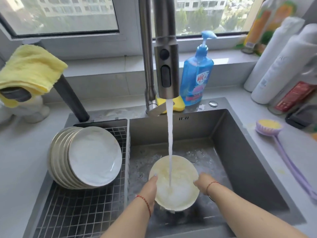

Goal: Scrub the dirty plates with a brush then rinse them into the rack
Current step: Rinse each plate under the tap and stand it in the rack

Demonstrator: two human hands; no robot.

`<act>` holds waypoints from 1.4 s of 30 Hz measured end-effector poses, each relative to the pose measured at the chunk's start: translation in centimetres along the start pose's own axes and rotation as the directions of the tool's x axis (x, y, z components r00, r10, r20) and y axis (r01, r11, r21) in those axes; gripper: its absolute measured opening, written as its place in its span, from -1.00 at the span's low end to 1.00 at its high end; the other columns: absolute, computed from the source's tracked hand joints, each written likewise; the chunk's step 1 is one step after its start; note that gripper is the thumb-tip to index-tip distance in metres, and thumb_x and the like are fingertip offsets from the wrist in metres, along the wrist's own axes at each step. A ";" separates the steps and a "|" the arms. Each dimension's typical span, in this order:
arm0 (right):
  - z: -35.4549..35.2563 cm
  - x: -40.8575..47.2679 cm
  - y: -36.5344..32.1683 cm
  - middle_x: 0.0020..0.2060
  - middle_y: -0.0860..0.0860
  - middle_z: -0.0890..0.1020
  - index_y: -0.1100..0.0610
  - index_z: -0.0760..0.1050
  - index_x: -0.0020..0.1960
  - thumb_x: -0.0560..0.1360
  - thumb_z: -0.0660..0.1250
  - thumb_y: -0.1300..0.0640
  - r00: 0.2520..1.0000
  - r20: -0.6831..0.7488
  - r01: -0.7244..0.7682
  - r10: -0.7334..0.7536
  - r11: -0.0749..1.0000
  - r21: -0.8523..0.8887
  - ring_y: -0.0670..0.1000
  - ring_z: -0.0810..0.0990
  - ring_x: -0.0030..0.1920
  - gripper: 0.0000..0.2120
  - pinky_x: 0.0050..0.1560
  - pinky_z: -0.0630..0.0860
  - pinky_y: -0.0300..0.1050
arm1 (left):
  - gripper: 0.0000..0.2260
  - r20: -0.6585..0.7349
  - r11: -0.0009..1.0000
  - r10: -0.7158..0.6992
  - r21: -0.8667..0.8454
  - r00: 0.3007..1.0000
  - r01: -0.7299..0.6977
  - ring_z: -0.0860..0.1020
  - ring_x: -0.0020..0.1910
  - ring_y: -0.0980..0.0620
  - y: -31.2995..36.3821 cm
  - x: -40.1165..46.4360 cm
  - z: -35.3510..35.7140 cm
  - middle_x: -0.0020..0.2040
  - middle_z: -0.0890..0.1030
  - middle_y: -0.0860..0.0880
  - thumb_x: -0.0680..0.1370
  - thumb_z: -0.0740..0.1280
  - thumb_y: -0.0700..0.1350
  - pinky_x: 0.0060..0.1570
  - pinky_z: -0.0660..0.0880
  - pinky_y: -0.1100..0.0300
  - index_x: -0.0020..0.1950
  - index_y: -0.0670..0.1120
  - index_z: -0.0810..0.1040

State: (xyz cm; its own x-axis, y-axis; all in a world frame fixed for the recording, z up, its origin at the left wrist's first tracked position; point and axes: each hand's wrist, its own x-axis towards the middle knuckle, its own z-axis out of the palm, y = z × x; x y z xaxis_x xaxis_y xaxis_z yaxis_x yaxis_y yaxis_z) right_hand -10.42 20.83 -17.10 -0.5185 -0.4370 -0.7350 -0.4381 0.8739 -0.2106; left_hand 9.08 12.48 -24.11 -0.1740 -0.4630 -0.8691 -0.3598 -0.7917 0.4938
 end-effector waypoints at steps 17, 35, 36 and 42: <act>0.2 3.1 0.8 0.01 0.15 0.54 0.33 0.43 0.28 0.53 0.25 0.24 0.991 0.027 -0.130 0.128 0.943 0.308 0.09 0.46 -0.09 -0.66 -0.37 0.39 -0.28 | -0.65 -0.057 0.967 -0.112 -0.237 0.992 0.096 0.60 -0.09 -0.11 5.2 -9.5 0.7 0.11 0.64 -0.18 0.65 0.21 0.00 -0.35 0.48 0.10 0.31 -0.20 0.51; -2.3 -0.7 1.0 -0.24 0.18 0.56 0.26 0.46 -0.21 0.47 0.05 0.52 0.999 0.019 -0.040 0.036 0.774 0.632 0.28 0.57 -0.15 -0.71 -0.39 0.61 0.10 | -0.82 -0.011 0.940 -0.101 -0.329 0.995 0.092 0.56 -0.04 -0.09 4.2 -10.3 0.5 0.00 0.63 -0.13 0.64 0.20 -0.19 -0.10 0.49 0.03 0.13 -0.19 0.56; -2.7 -1.2 0.9 -0.28 0.15 0.54 0.24 0.46 -0.23 0.46 0.03 0.52 1.000 -0.015 0.001 0.010 0.780 0.626 0.27 0.57 -0.17 -0.69 -0.46 0.60 0.03 | -0.81 0.003 0.930 -0.102 -0.355 0.995 0.097 0.57 0.00 -0.13 3.9 -10.4 0.7 0.05 0.64 -0.16 0.64 0.21 -0.18 -0.15 0.53 0.01 0.18 -0.19 0.56; -5.6 -3.7 0.3 -0.11 0.17 0.61 0.25 0.50 0.05 0.46 0.12 0.51 0.981 -0.142 0.189 -0.129 0.764 0.617 0.17 0.62 -0.19 -0.69 -0.50 0.58 -0.15 | -0.66 0.198 0.806 -0.009 -0.579 0.980 0.125 0.56 0.12 -0.31 3.8 -11.7 1.4 0.18 0.57 -0.29 0.69 0.13 0.04 -0.20 0.64 -0.18 0.30 -0.17 0.44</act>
State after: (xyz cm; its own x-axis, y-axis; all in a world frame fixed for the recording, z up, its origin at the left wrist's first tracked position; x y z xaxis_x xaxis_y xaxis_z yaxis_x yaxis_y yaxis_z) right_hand -12.74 21.51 -10.81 -0.5564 -0.5718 -0.6029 0.0197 0.7162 -0.6976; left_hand 8.51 15.45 -12.07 -0.3488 -0.3674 -0.8622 0.2194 -0.9264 0.3060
